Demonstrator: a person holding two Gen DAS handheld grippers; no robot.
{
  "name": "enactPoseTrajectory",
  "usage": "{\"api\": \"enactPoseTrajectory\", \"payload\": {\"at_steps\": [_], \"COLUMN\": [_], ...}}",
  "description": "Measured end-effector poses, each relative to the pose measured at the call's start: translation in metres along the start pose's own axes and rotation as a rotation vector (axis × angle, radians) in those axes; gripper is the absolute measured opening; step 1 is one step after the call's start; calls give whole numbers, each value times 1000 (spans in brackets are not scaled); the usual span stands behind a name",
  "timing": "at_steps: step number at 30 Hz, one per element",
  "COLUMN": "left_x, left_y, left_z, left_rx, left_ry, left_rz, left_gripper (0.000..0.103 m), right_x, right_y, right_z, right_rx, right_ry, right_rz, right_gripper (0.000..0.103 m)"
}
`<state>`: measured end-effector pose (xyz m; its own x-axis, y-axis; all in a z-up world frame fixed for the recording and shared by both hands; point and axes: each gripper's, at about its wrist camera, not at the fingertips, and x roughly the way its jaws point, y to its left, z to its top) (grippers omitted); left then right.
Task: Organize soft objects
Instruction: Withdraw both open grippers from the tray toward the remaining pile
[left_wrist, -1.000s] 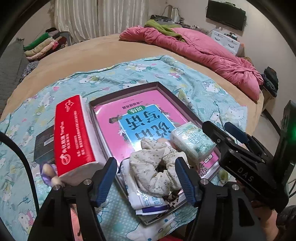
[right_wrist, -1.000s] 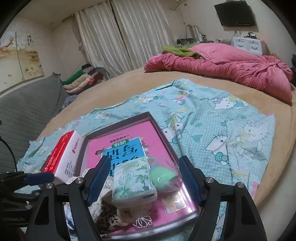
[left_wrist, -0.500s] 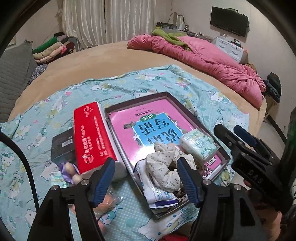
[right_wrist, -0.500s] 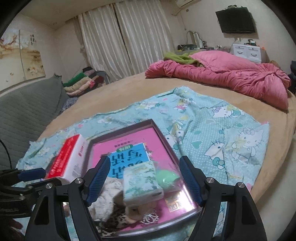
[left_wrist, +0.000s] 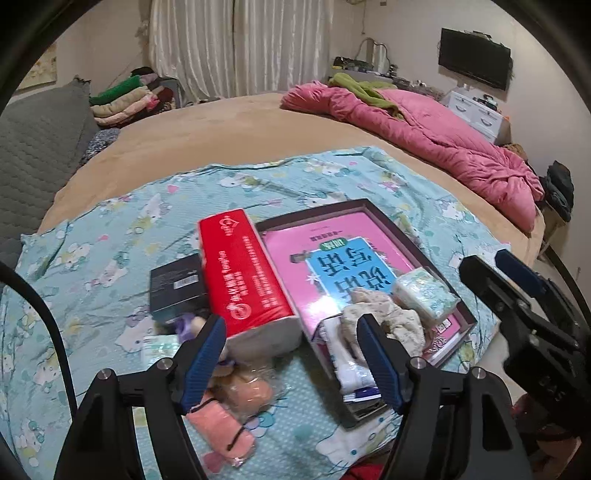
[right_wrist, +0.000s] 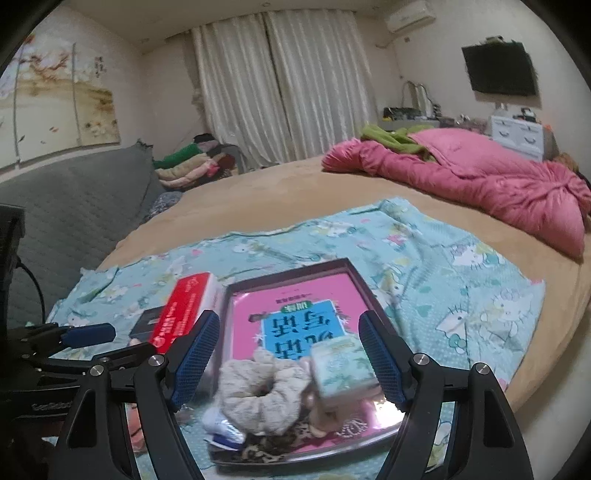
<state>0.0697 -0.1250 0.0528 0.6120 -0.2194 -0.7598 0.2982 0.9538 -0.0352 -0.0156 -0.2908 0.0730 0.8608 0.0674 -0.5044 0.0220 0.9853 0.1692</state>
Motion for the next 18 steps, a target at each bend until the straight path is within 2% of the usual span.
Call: {"api": "enactPoseTrajectory", "payload": {"at_steps": [6,9,18], "left_x": [-11,-15,-32], "left_y": [17,28,74], "left_z": [-4,-7,-12], "left_rx": [-19,-35,-111], "left_ry": [-16,-23,-43], "left_rz": [34,39,90], "left_gripper": [73,73,73], "right_x": [-13,-18,-25], "right_y": [21,29,67], "right_z": [7,10,7], "right_rx": [-22,12,-67], "right_ry": [-15,-2,14], "right_rz": [27,78,120], "right_gripper": [79,79,79]}}
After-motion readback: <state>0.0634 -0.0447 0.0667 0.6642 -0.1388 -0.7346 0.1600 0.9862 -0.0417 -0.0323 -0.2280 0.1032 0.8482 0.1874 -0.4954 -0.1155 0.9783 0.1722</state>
